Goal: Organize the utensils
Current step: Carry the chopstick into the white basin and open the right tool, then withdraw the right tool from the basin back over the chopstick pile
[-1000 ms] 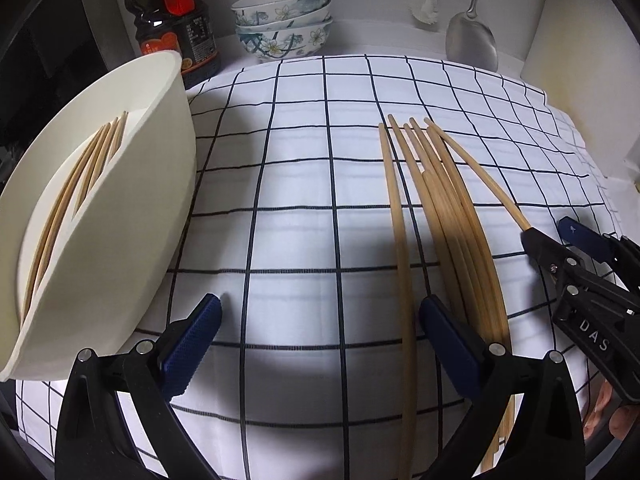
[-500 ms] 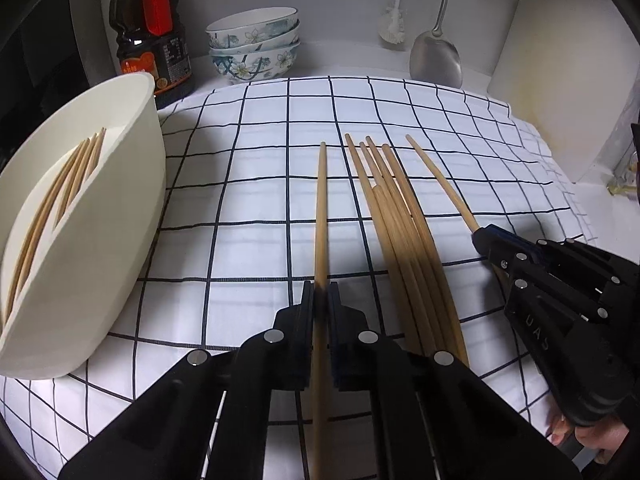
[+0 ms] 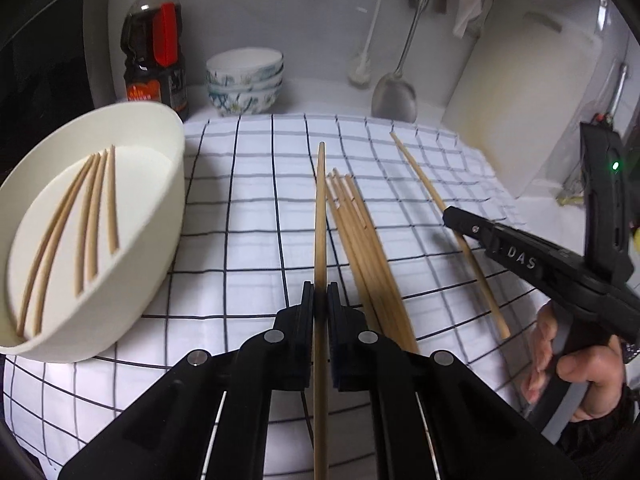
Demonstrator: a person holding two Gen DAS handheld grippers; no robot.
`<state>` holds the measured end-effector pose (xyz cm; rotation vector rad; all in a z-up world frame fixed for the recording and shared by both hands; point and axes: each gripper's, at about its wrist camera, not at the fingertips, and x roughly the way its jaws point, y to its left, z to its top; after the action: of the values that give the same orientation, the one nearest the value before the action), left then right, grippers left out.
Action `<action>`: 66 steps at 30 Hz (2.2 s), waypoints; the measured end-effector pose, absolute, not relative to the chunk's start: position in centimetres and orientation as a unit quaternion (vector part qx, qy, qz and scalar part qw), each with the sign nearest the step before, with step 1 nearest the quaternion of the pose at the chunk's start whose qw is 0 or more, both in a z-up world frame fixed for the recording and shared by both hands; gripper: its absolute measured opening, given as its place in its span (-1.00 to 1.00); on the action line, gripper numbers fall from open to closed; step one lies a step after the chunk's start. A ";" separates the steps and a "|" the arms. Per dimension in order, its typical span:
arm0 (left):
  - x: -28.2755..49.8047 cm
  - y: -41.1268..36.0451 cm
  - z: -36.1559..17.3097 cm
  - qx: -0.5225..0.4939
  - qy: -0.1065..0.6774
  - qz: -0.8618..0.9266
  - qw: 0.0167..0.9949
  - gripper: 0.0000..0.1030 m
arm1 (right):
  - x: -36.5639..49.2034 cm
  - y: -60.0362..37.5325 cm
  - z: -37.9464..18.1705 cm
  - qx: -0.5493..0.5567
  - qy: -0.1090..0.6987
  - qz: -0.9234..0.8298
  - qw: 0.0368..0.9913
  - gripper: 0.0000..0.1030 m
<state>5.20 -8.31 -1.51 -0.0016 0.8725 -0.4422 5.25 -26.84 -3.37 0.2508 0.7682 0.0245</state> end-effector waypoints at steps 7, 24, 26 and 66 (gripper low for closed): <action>4.8 -2.4 4.2 -0.013 0.355 -0.202 0.913 -0.86 | 3.8 -22.4 1.3 0.133 0.319 0.044 0.937 -0.88; 11.5 12.6 5.0 -0.025 0.345 -0.084 0.935 -0.86 | 13.6 -2.6 3.1 0.073 0.363 0.170 0.913 -0.88; 12.1 13.2 4.3 -0.027 0.351 -0.082 0.932 -0.86 | 14.8 -1.1 2.3 0.067 0.376 0.171 0.908 -0.88; 7.8 10.7 1.9 -0.025 0.362 -0.061 0.930 0.65 | 10.5 -5.5 1.1 0.079 0.373 0.140 0.914 -0.29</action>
<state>7.80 10.73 1.87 -0.0519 0.7417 -0.1255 10.51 -5.52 1.07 0.1633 0.7674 0.2882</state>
